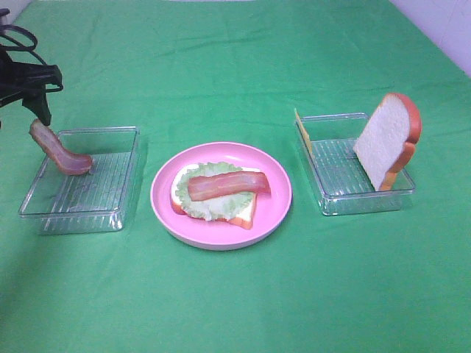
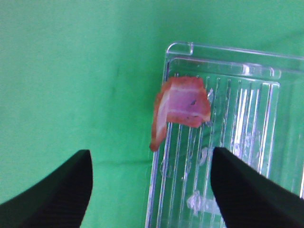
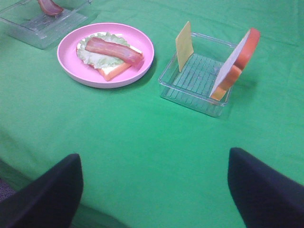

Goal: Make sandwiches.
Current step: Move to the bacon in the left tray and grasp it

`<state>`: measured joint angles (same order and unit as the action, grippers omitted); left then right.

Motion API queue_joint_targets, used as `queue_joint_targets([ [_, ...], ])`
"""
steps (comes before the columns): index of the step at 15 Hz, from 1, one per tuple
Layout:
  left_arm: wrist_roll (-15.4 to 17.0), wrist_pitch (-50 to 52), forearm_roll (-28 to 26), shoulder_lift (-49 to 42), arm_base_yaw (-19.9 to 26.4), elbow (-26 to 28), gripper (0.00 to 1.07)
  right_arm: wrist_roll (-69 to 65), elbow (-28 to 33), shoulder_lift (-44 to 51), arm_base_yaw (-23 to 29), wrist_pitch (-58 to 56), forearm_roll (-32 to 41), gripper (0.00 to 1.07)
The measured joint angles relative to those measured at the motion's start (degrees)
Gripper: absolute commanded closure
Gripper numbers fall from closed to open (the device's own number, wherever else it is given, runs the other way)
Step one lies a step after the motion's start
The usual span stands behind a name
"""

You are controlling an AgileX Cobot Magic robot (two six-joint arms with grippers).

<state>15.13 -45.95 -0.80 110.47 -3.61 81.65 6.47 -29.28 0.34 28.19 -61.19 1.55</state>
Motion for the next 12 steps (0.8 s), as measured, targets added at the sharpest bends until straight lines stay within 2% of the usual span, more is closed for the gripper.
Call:
queue_joint_targets([
  [3,0.00,2.46,-0.06,2.92,0.00,0.00,0.40,0.00,0.00,0.00,0.00,0.00,0.00,0.29],
  [4,-0.11,3.15,-0.06,4.18,0.00,0.00,0.50,0.00,0.00,0.00,0.00,0.00,0.00,0.29],
  [5,-0.17,3.95,-0.06,4.24,0.00,0.00,0.53,0.00,0.00,0.00,0.00,0.00,0.00,0.29],
  [7,-0.23,5.27,-0.06,4.24,0.00,0.00,0.67,0.00,0.00,0.00,0.00,0.00,0.00,0.29],
  [12,-0.23,6.65,-0.17,5.56,0.00,0.00,0.93,0.00,0.00,0.00,0.00,0.00,0.00,0.29],
])
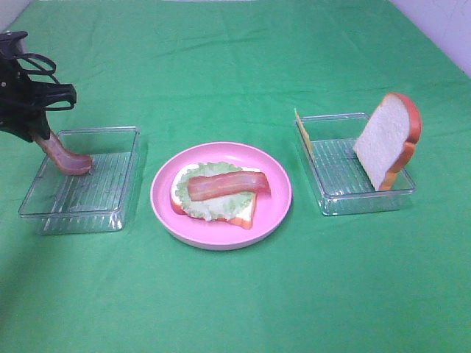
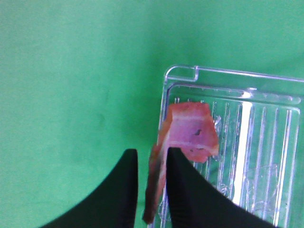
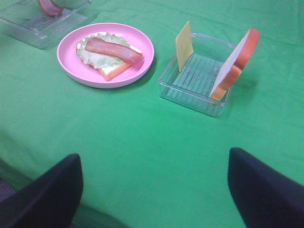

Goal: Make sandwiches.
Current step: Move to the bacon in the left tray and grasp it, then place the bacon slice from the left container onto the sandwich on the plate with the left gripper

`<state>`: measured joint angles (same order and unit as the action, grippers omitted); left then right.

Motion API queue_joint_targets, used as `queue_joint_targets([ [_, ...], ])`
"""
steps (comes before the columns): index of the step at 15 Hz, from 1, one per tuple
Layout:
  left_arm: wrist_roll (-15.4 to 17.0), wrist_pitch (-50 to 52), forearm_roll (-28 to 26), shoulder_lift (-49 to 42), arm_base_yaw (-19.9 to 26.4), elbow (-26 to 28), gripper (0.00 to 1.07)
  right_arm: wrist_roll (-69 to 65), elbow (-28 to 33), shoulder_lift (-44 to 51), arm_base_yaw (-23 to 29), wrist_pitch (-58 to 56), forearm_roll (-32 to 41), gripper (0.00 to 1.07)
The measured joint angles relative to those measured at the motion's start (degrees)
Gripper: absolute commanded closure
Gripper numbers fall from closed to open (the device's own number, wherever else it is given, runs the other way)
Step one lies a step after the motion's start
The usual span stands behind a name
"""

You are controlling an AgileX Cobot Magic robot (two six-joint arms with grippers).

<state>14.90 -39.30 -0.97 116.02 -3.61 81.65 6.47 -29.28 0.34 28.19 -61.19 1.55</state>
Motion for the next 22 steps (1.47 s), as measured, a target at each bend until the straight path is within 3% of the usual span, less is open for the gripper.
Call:
queue_joint_targets([
  [1,0.00,-0.11,0.00,0.11,0.00,0.00,1.05,0.00,0.00,0.00,0.00,0.00,0.00,0.29],
  [2,0.00,-0.11,0.00,0.11,0.00,0.00,1.07,0.00,0.00,0.00,0.00,0.00,0.00,0.29],
  [13,-0.11,-0.63,-3.90,-3.78,-0.06,0.00,1.07,0.00,0.00,0.00,0.00,0.00,0.00,0.29],
  [19,-17.36,0.57,-28.36,-10.94,-2.41,0.00,1.07,0.00,0.00,0.00,0.00,0.00,0.00,0.29],
  [22,-26.41,0.74,-41.94,-11.06,-5.84,0.00,1.07,0.00,0.00,0.00,0.00,0.00,0.00,0.29],
])
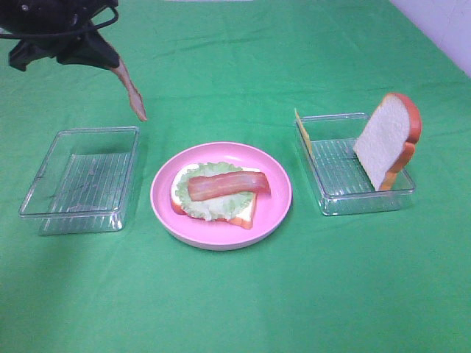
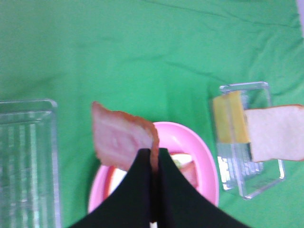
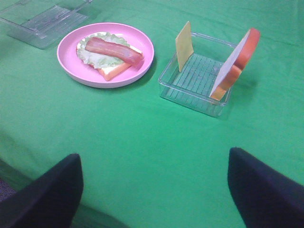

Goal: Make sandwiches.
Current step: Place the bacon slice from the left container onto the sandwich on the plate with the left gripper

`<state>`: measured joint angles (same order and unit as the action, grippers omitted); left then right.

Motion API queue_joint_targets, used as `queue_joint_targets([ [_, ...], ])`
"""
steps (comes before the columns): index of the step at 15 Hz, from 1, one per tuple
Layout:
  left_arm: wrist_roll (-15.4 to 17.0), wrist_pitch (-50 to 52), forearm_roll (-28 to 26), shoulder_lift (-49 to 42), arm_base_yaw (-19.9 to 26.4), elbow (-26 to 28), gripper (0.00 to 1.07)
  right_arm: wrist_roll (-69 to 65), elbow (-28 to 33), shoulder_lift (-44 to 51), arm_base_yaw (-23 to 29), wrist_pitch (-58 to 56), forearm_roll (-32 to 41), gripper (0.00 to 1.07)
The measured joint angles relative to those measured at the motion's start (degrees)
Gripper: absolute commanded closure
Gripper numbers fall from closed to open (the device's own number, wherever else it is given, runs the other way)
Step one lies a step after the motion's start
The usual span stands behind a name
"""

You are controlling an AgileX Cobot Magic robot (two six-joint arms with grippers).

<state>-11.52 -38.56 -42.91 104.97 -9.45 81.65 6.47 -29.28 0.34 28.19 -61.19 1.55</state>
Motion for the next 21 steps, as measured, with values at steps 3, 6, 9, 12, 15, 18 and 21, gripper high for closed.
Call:
queue_joint_targets([
  [3,-6.53,0.40,-10.37,0.46,-4.41,0.00,1.07,0.00,0.00,0.00,0.00,0.00,0.00,0.29],
  [6,-12.78,1.15,-23.09,6.82,-11.97,0.00,1.07,0.00,0.00,0.00,0.00,0.00,0.00,0.29],
  [9,-15.01,1.03,-26.18,11.17,-16.04,0.00,1.07,0.00,0.00,0.00,0.00,0.00,0.00,0.29],
  [12,-16.50,-0.23,-24.92,13.64,-17.48,0.00,1.07,0.00,0.00,0.00,0.00,0.00,0.00,0.29],
  [15,-13.69,-0.52,-13.24,13.69,-16.62,0.00,1.07,0.00,0.00,0.00,0.00,0.00,0.00,0.29],
  [18,-8.82,-0.57,-5.50,13.69,-16.16,0.00,1.07,0.00,0.00,0.00,0.00,0.00,0.00,0.29],
  [21,-2.01,-0.23,4.47,13.69,-16.16,0.00,1.07,0.00,0.00,0.00,0.00,0.00,0.00,0.29],
])
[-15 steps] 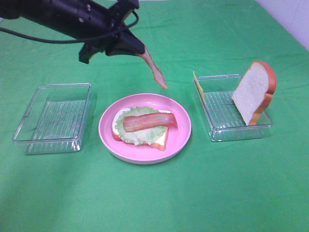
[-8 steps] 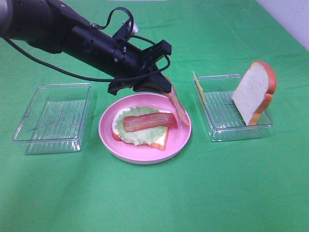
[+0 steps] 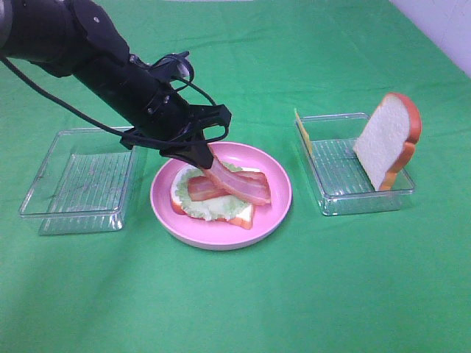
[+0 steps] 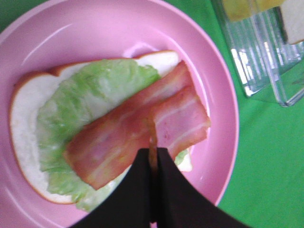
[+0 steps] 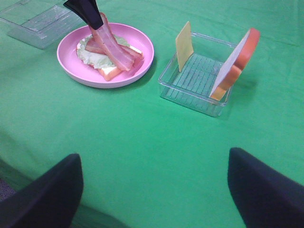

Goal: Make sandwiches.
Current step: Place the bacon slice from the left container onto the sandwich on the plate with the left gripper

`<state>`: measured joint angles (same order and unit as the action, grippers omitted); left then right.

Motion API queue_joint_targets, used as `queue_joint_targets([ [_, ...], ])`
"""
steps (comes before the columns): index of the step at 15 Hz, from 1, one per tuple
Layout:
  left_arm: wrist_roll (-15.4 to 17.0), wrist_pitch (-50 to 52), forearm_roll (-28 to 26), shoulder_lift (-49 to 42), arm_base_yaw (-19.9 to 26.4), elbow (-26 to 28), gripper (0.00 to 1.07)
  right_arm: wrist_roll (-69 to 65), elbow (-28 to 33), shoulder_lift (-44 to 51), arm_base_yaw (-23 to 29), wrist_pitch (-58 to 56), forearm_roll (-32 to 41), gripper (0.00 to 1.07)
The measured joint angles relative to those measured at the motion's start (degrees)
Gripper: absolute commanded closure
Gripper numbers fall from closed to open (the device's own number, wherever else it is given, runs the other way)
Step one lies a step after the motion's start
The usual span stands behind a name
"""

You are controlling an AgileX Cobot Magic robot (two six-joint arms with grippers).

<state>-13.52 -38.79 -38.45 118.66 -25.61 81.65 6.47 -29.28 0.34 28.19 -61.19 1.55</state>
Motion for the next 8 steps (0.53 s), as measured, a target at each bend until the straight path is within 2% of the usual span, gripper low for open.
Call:
queue_joint_targets([
  [3,4.30,0.52,5.96,0.00,0.00,0.00,1.07,0.00,0.00,0.00,0.00,0.00,0.00,0.29],
  [4,5.16,1.43,6.42,0.00,0.00,0.00,0.99,0.00,0.00,0.00,0.00,0.00,0.00,0.29],
  [7,5.79,2.46,6.65,-0.29,0.00,0.00,0.47,0.00,0.00,0.00,0.00,0.00,0.00,0.29],
  [8,6.02,2.81,6.76,-1.09,0.00,0.00,0.41,0.00,0.00,0.00,0.00,0.00,0.00,0.29],
])
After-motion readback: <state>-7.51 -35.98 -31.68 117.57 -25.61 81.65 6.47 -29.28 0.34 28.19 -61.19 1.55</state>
